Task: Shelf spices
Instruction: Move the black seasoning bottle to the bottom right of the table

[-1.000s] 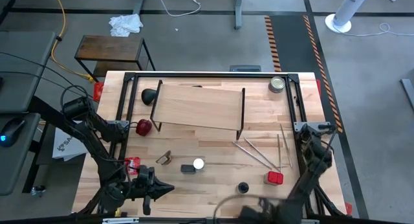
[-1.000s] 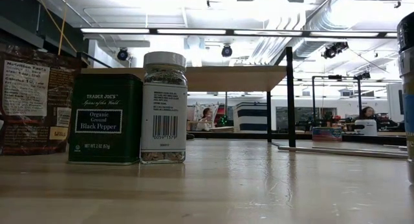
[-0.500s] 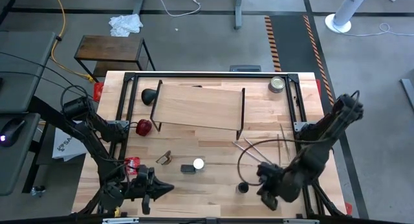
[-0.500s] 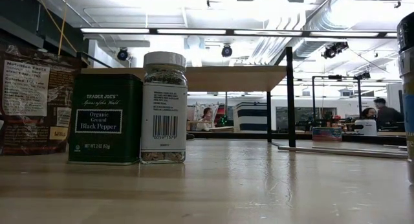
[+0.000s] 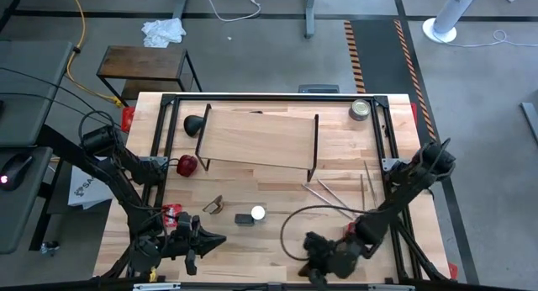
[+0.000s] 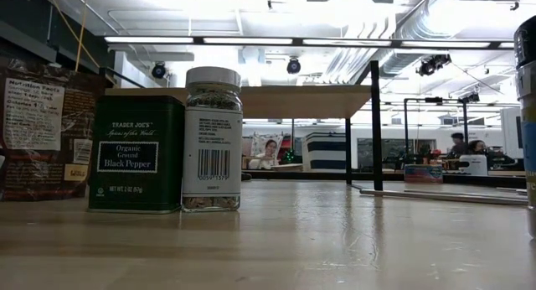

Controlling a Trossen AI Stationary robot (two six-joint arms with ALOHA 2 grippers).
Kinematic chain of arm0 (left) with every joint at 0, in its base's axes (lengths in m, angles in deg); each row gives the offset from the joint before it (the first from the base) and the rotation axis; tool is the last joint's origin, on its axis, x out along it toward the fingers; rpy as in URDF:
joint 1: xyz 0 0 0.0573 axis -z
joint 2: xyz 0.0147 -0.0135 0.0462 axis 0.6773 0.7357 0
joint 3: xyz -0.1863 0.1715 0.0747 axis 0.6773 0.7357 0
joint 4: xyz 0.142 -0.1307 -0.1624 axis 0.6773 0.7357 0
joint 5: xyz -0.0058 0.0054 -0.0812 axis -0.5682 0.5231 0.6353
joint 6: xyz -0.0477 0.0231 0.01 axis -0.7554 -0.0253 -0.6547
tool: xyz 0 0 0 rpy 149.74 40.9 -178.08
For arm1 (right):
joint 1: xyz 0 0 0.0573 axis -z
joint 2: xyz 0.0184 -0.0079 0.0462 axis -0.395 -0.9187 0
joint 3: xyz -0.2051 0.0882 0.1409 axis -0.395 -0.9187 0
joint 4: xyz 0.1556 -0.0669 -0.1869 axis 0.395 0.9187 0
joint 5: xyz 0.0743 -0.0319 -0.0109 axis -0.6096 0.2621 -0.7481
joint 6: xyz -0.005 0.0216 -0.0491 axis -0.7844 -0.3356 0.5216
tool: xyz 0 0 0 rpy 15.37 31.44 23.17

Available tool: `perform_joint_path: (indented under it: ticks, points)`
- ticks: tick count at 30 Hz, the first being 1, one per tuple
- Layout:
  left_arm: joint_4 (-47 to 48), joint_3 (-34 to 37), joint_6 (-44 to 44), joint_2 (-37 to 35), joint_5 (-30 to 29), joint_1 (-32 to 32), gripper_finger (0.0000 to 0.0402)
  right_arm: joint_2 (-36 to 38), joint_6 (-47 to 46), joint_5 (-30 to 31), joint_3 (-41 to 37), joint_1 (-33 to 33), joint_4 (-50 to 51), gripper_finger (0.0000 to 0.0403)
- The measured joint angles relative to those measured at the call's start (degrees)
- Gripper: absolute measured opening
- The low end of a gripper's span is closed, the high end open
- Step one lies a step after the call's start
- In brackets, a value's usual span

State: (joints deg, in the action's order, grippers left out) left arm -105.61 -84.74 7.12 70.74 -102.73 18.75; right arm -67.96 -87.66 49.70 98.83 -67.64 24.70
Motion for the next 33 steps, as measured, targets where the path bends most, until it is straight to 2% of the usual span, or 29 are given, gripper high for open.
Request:
perform_joint_path:
  ticks: [4,9,11,17,24,33]
  points:
    - [0.05,0.00,-0.01,0.00,-0.08,-0.02,0.0000,-2.35,6.13,-0.42,6.40,3.08,3.18,0.0000]
    - [0.08,0.00,0.14,0.00,-0.27,-0.02,0.0000,-5.26,10.55,-0.57,14.64,5.91,22.06,0.0000]
    - [0.25,0.00,0.16,0.02,-0.29,-0.02,0.0000,-5.56,11.00,-0.56,16.48,6.70,26.55,0.0000]
    - [0.19,0.00,0.66,0.02,-0.35,-0.02,0.0000,-5.82,9.41,-2.25,15.91,8.02,34.51,0.0000]
    - [0.36,0.00,0.68,0.04,-0.58,-0.02,0.0000,-6.76,8.70,-3.79,15.91,7.84,37.56,0.0000]
    - [0.60,0.00,0.68,0.04,-0.54,-0.28,0.0000,-6.72,8.73,-7.26,15.91,7.29,48.05,0.0000]
